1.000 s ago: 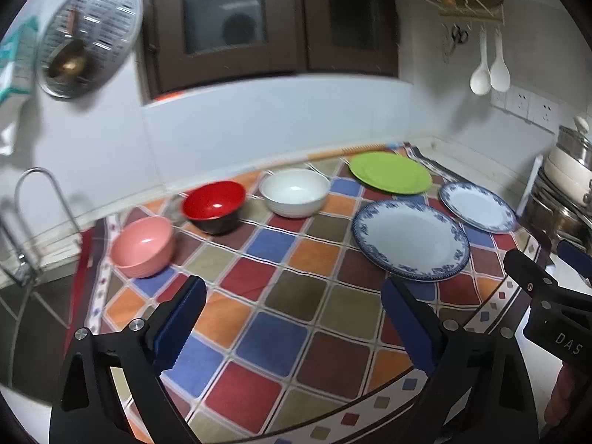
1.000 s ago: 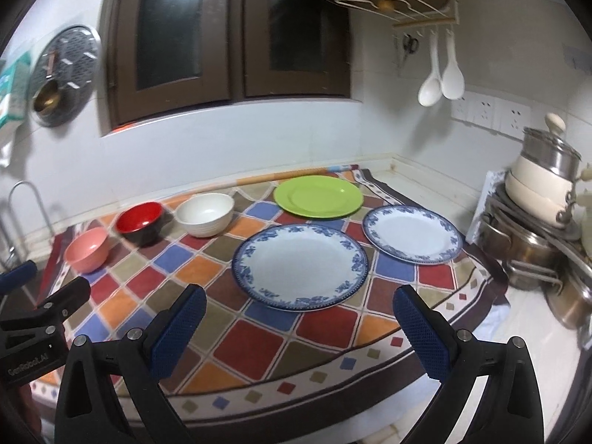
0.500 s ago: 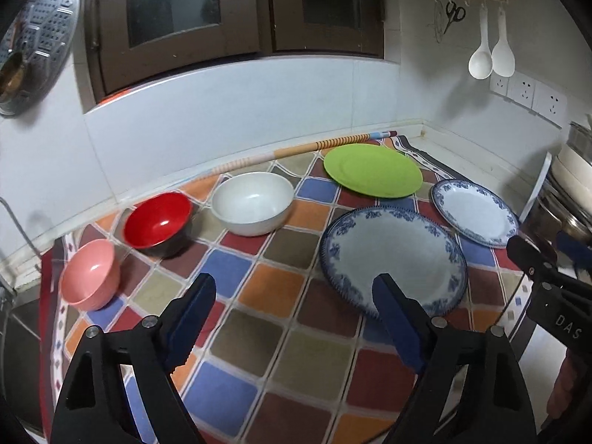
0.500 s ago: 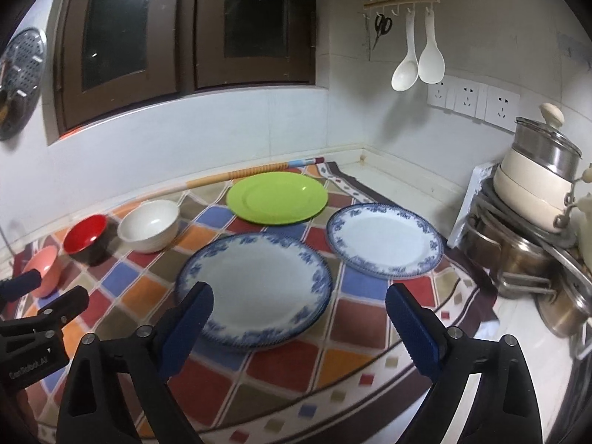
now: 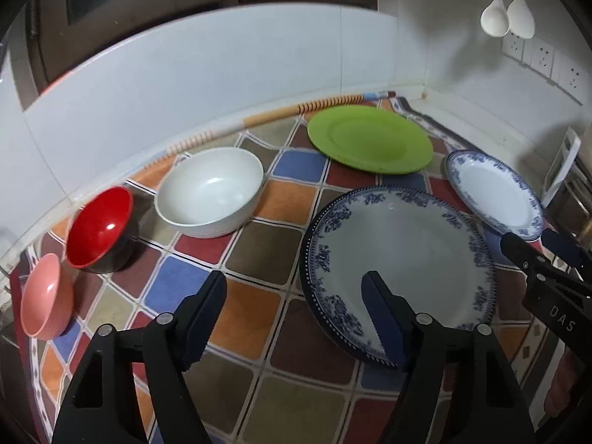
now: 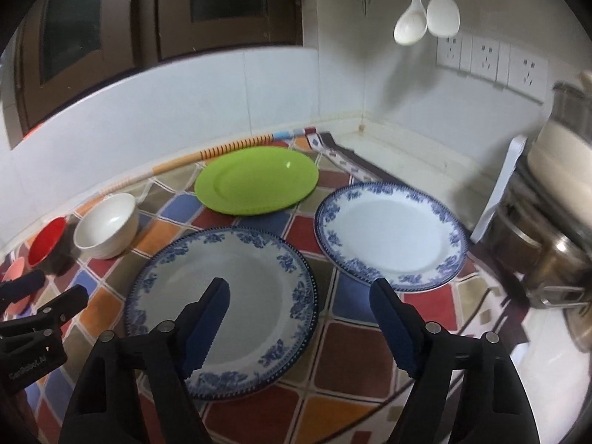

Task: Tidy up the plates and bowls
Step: 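Move both grippers down to the rim of the large blue-floral plate, then close both grippers on the plate rim and lift it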

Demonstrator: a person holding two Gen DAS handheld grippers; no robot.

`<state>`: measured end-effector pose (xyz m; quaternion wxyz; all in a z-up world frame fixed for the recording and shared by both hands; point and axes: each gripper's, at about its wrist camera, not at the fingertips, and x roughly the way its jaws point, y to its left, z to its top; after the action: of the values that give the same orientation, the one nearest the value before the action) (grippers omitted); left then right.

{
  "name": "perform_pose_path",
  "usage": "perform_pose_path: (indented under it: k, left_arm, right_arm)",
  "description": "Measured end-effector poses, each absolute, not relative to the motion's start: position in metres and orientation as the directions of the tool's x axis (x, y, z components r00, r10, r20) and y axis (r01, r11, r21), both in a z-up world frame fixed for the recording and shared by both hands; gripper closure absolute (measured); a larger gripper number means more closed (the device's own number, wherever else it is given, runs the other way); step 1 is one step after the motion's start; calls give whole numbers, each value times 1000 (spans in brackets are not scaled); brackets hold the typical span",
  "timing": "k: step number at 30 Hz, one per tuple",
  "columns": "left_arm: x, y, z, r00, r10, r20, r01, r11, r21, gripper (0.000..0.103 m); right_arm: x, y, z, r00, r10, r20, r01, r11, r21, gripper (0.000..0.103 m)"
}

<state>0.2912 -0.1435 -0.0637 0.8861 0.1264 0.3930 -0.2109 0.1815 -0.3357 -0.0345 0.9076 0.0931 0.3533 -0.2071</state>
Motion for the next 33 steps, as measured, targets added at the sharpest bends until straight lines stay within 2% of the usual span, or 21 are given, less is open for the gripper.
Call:
perform_pose_path:
  k: [9,15,28,33]
  left_arm:
    - [319,-164,-97,544,-259,-798,474,880,37,33]
    - [332,-174,-109,507,-266,-820,487,873,18,38]
    - [349,-185,-127,447,-279,-850,486,873,-32,55]
    - [352,-188,-128,442,-291,-849,490,871,-43,57]
  right_arm:
    - [218,-347,-72,598,-275,-753,441,897,23,38]
    - [230,-359,-90,564,-246,-788,456,889,49,44]
    - [246,-368,-108,540,-212,-815,455,888,71,58]
    - [250,-369,-110,537,-210,-817,453,889,70,62]
